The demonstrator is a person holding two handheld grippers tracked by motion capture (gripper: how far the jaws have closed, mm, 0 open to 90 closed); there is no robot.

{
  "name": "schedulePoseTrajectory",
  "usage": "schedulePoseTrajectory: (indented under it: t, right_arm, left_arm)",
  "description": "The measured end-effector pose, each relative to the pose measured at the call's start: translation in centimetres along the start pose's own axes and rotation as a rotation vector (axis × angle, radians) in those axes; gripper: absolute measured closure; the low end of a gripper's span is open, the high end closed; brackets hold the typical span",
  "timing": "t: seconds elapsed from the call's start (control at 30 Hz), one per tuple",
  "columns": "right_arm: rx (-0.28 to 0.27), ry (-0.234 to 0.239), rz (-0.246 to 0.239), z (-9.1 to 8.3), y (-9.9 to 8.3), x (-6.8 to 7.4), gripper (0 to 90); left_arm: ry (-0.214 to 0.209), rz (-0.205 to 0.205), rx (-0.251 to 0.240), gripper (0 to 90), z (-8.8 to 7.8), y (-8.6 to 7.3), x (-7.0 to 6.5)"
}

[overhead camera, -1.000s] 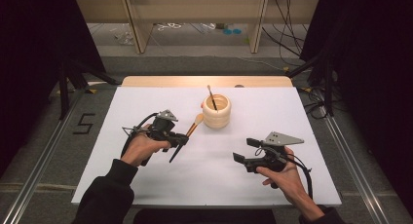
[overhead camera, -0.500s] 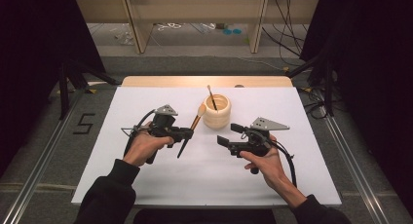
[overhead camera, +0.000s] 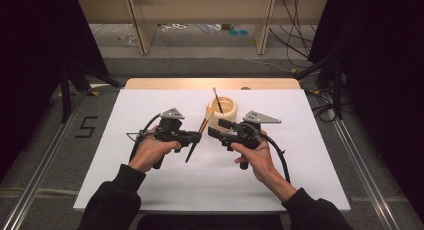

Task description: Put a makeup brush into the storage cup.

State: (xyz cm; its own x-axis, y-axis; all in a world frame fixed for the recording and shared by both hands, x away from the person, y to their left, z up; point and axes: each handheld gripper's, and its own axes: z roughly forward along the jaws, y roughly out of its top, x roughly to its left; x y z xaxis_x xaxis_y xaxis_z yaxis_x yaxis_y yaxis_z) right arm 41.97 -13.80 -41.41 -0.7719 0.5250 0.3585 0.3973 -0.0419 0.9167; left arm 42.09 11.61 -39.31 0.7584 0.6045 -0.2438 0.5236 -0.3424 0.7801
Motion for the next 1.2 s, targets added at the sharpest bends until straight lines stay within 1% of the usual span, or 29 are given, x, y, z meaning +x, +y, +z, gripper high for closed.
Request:
schedulePoseTrajectory:
  t: [0.03, 0.1, 0.17, 0.3, 0.33, 0.37, 0.43, 0.57, 0.7, 0.77, 0.8, 0.83, 0.9, 1.0, 1.13, 1.17, 1.2]
  right_arm:
    - [0.004, 0.012, 0.017, 0.3, -0.1, -0.1, 39.1]
    - [0.005, 0.007, 0.016, 0.5, -0.2, -0.1, 39.5]
    - [0.005, 0.013, 0.02, 0.6, -0.2, -0.1, 40.8]
    - [0.002, 0.029, 0.053, 1.0, -0.2, -0.2, 44.5]
    - [-0.001, 0.027, 0.055, 1.1, -0.2, -0.2, 45.4]
    - [-0.009, 0.036, 0.06, 1.2, -0.1, -0.2, 47.5]
    - [-0.006, 0.035, 0.064, 1.2, -0.1, -0.2, 48.7]
    - [-0.007, 0.049, 0.084, 1.4, -0.1, -0.2, 53.1]
    - [-0.016, 0.059, 0.101, 1.7, -0.2, -0.3, 55.9]
    - [-0.018, 0.061, 0.107, 1.8, -0.2, -0.3, 57.4]
    - [-0.014, 0.065, 0.121, 1.9, -0.3, -0.4, 59.3]
    - [-0.014, 0.065, 0.121, 1.9, -0.3, -0.4, 59.3]
    - [-0.018, 0.077, 0.131, 2.0, -0.3, -0.4, 61.7]
    - [-0.018, 0.082, 0.152, 2.0, -0.3, -0.4, 63.5]
    - [-0.015, 0.095, 0.156, 2.1, -0.4, -0.4, 65.6]
    - [-0.014, 0.097, 0.172, 2.1, -0.4, -0.4, 66.9]
    - [-0.014, 0.097, 0.172, 2.1, -0.4, -0.4, 66.9]
  left_arm:
    - [-0.002, -0.001, 0.001, 78.3, 0.0, 0.0, 0.0]
    - [-0.002, -0.004, -0.003, 78.3, 0.0, 0.0, 0.0]
    - [-0.003, -0.009, -0.01, 78.3, 0.0, 0.1, -0.1]
    - [-0.008, -0.01, -0.019, 78.3, 0.0, 0.1, -0.2]
    - [-0.011, -0.009, -0.017, 78.3, 0.1, 0.2, -0.3]
    - [-0.016, -0.008, -0.018, 78.3, 0.1, 0.2, -0.3]
    - [-0.018, -0.003, -0.015, 78.3, 0.1, 0.2, -0.3]
    - [-0.018, -0.001, -0.02, 78.3, 0.2, 0.3, -0.4]
    - [-0.025, -0.011, -0.03, 78.3, 0.1, 0.3, -0.5]
    - [-0.026, -0.009, -0.031, 78.3, 0.1, 0.4, -0.6]
    - [-0.028, -0.005, -0.033, 78.3, 0.2, 0.4, -0.6]
    - [-0.028, -0.008, -0.036, 78.3, 0.2, 0.4, -0.6]
    - [-0.032, -0.009, -0.039, 78.3, 0.2, 0.4, -0.7]
    - [-0.029, -0.008, -0.042, 78.3, 0.2, 0.5, -0.8]
    - [-0.034, -0.011, -0.051, 78.3, 0.1, 0.6, -0.9]
    - [-0.033, -0.007, -0.051, 78.3, 0.1, 0.6, -0.9]
    - [-0.033, -0.008, -0.052, 78.3, 0.1, 0.6, -0.9]
